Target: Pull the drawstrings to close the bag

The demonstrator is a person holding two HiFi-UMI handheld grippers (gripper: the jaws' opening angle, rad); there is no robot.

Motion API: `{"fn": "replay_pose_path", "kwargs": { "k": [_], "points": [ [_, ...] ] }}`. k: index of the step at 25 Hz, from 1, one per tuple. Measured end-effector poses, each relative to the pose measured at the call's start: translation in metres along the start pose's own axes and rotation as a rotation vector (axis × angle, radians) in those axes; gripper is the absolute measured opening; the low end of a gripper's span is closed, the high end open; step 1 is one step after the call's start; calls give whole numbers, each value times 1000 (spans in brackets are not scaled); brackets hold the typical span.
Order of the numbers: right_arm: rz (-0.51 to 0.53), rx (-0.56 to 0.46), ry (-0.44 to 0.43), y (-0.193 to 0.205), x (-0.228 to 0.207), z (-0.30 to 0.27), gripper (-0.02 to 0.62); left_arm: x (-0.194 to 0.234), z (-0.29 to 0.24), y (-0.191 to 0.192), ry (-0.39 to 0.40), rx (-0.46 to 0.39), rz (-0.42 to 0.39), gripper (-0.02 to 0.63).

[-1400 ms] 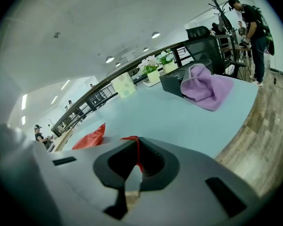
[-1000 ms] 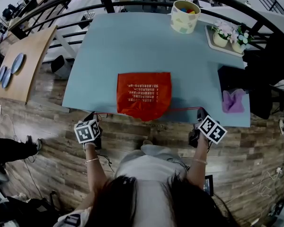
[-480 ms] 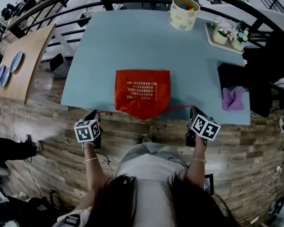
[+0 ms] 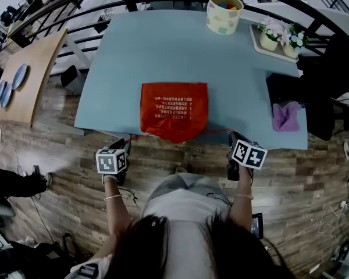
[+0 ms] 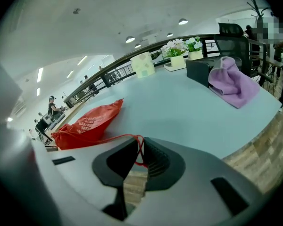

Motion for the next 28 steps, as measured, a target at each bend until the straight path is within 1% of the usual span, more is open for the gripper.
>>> {"fn": "replay_pose_path", "kwargs": {
  "k": [5, 8, 17, 20, 24, 28],
  "points": [
    [1, 16, -19, 7, -1, 3, 39, -7, -1, 7, 29, 42, -19, 110],
    [8, 41, -39, 13, 1, 5, 106, -10, 1, 10, 51, 57, -20, 137],
    [-2, 34, -38, 25, -1, 17, 107, -20, 8, 19, 121, 88, -37, 203],
    [12, 31, -42, 28, 1, 20, 107, -25, 9, 25, 152, 87, -35, 219],
    [27, 19, -47, 29, 4, 28, 107, -32, 17, 34, 180, 71, -16, 230],
    [25, -1, -58, 28, 7, 33, 107, -37, 25, 33, 187, 26, -5, 231]
  ]
}}
Point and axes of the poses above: the fingertips, and each gripper's own axes: z backward along the fingers, x to its left, y out of its underside, the point moved 8 cm from there along z, backward along the fingers, and after that the axes turned 10 degrees about y, right-handed, at the moved point
